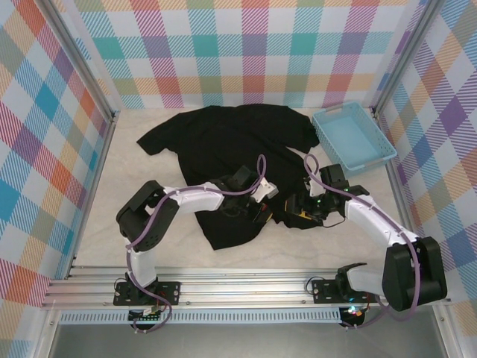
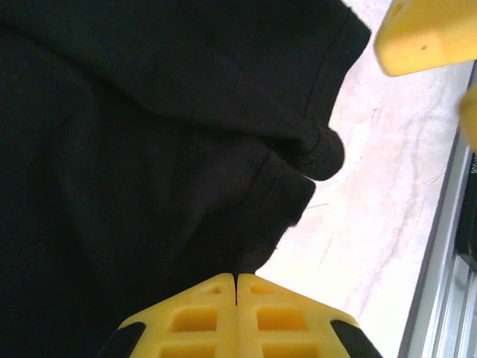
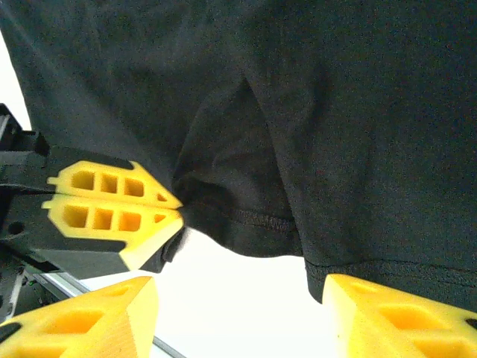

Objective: Fold the inside-out t-shirt

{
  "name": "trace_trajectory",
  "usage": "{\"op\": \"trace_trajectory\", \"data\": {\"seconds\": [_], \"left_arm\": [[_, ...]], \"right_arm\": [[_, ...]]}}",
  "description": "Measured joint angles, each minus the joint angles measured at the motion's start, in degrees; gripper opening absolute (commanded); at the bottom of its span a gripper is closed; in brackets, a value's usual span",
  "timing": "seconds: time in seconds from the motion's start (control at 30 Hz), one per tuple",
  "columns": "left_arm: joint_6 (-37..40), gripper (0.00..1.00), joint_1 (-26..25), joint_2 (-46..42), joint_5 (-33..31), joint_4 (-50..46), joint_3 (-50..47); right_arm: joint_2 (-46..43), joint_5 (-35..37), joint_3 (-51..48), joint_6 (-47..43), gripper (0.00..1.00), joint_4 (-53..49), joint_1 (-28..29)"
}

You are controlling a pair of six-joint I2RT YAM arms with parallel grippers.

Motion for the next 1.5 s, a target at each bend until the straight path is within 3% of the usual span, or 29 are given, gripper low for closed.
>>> {"op": "trace_trajectory", "data": {"seconds": [0.47,0.73,1.5], "left_arm": [[0.0,0.21,0.3,2.4,0.7,-0.9,1.8],[-0.1,0.18,0.5,3.9,0.7,-0.9,2.6],[-1.7,0.24,2.1,5.5,2.6,-0.9,3.2]], "right_arm": [[0.1,0.0,0.0,0.0,0.6,1.3,0.0],[0.1,0.0,0.0,0.1,0.6,1.3,0.4],[0.6,0.6,0.0,0.2,0.6,1.5,1.1]]}}
